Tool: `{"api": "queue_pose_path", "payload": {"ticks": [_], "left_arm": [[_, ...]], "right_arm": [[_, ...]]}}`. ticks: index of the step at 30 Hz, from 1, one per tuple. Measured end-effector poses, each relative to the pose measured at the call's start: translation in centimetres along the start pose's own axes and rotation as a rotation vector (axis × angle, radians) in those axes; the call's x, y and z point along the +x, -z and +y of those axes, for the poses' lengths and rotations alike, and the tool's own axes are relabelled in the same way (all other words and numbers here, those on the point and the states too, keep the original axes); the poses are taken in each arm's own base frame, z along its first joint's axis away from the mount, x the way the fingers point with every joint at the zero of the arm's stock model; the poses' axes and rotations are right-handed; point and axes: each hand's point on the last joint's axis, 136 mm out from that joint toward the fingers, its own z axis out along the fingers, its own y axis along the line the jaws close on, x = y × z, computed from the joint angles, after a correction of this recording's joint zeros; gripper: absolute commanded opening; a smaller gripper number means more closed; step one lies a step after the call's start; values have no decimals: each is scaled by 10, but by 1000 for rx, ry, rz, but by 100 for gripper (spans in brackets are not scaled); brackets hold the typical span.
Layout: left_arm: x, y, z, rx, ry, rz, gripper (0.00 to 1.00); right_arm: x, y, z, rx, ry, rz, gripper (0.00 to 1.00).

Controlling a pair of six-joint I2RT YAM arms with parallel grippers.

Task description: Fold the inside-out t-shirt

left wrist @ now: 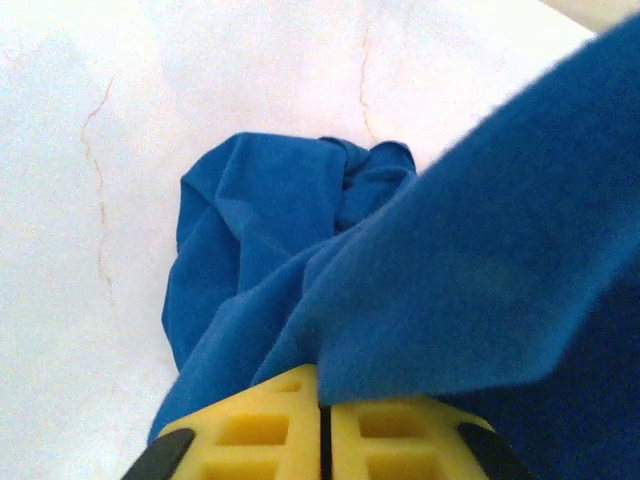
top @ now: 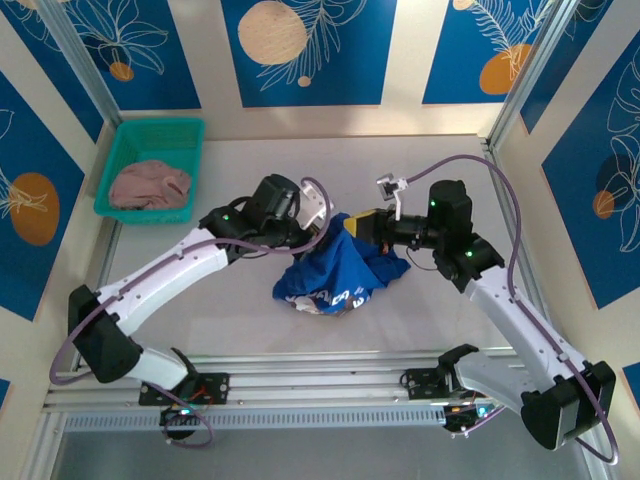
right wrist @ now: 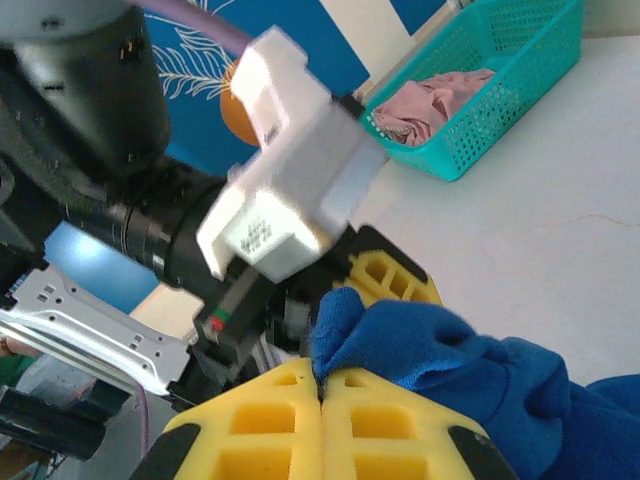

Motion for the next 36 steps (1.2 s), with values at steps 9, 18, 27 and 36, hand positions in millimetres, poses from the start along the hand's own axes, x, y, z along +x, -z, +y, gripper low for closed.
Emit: {"api": "queue_pose_path", "payload": {"ticks": [9,18,27,36], "left_arm": [[-40,87,-22,269,129,-328,0],[-57,120,-34,412,203,-425,0],[-54,113,-29,403,241,-400,0],[-49,101,-22,378,272,-365,0]], "right_arm": [[10,5,-27,160,-12,16,1],[-3,6,-25,276,46,32,21],[16,12,-24,384,175,141,36],[32,7,34,272,401,160,47]]}}
